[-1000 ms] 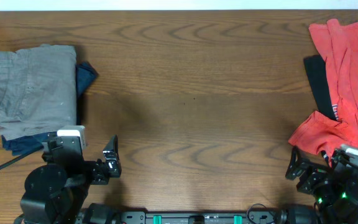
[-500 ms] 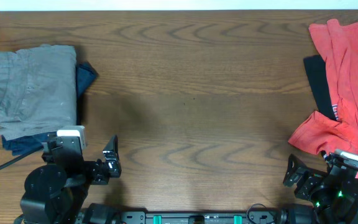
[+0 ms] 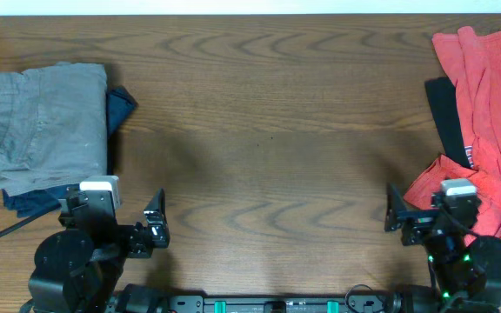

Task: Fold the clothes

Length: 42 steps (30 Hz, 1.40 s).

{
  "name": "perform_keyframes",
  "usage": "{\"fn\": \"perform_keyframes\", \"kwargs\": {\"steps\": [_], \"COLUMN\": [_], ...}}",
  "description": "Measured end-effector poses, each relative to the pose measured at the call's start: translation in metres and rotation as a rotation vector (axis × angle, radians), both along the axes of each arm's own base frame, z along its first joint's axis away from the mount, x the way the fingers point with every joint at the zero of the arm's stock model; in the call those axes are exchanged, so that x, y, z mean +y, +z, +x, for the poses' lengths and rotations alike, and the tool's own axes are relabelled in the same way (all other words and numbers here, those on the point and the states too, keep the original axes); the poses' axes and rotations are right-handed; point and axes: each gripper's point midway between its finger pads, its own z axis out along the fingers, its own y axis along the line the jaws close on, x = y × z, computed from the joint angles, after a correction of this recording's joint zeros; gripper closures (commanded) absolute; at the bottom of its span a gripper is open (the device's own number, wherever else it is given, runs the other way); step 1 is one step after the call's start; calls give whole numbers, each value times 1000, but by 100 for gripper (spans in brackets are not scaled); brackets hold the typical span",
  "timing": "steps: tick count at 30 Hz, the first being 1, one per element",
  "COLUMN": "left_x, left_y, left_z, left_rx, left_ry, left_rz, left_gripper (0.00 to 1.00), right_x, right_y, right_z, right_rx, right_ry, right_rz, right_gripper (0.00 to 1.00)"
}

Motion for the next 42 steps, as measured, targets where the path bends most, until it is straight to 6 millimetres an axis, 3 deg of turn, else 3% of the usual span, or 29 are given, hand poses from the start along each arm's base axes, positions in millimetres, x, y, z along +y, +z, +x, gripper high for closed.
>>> {"fn": "perform_keyframes", "kwargs": {"steps": [7, 19, 24, 29, 42], "left_x": [0, 0, 0, 0, 0], "left_y": [0, 0, 0, 0, 0], "left_z": [0, 0, 0, 0, 0], "left_rx": [2, 1, 1, 2, 1], "left_ry": [0, 0, 0, 0, 0], "left_rz": [0, 0, 0, 0, 0], "left_gripper": [2, 2, 2, 2, 2], "right_x": [26, 12, 8, 6, 5], "right_y": [3, -18, -55, -73, -74], "right_z": [4, 22, 29, 28, 28], "right_rx": [-238, -364, -279, -205, -201], "right_ry": [131, 39, 24, 21, 14], "right_rz": [-44, -102, -121, -130, -131], "right_gripper": [1, 1, 1, 1, 1]}}
